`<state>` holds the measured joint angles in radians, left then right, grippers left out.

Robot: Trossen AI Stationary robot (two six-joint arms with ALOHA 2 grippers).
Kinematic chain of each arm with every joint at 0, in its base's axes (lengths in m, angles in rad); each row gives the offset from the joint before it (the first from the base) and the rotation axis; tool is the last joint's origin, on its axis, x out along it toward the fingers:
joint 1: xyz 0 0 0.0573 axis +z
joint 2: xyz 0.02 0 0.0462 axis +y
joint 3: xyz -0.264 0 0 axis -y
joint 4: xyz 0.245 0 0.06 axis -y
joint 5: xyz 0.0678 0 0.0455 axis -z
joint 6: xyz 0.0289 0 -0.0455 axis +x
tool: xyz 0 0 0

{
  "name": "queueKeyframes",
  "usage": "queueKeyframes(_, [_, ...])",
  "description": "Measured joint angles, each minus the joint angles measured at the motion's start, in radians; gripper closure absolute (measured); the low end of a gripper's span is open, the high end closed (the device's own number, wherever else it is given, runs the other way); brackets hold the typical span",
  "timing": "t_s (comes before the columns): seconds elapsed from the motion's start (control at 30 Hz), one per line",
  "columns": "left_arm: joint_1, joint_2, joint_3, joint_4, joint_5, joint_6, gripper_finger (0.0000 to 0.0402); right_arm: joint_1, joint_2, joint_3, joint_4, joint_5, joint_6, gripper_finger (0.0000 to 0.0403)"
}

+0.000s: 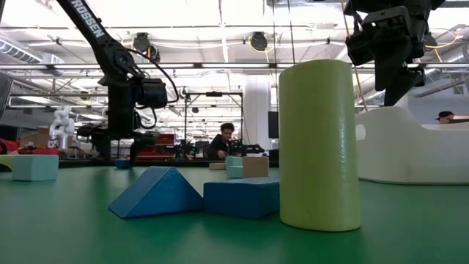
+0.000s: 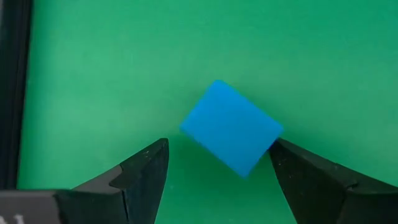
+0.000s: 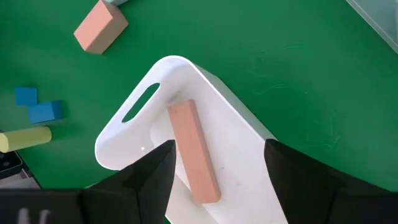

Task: Sort & place blocks by color
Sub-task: Put the top blue block into the gray bin

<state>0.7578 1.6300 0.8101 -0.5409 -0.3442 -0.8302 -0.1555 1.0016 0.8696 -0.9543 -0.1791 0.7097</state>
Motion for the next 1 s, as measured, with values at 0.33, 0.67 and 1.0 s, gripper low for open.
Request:
queueKeyframes(0.33, [0.038, 0.002, 0.000, 0.091, -0.019, 0.214, 0.0123, 0.000, 0.000, 0.000, 0.003, 0.000, -0.016, 0.0167])
queueKeyframes(0.67, [0.088, 0.002, 0.000, 0.105, 0.015, 0.278, 0.0123, 0.000, 0.000, 0.000, 0.030, 0.049, -0.019, 0.0167])
queueKeyframes(1.0, [0.090, 0.040, 0.005, 0.145, 0.062, 0.290, 0.0144, -0.001, 0.000, 0.000, 0.061, 0.052, -0.016, 0.0167])
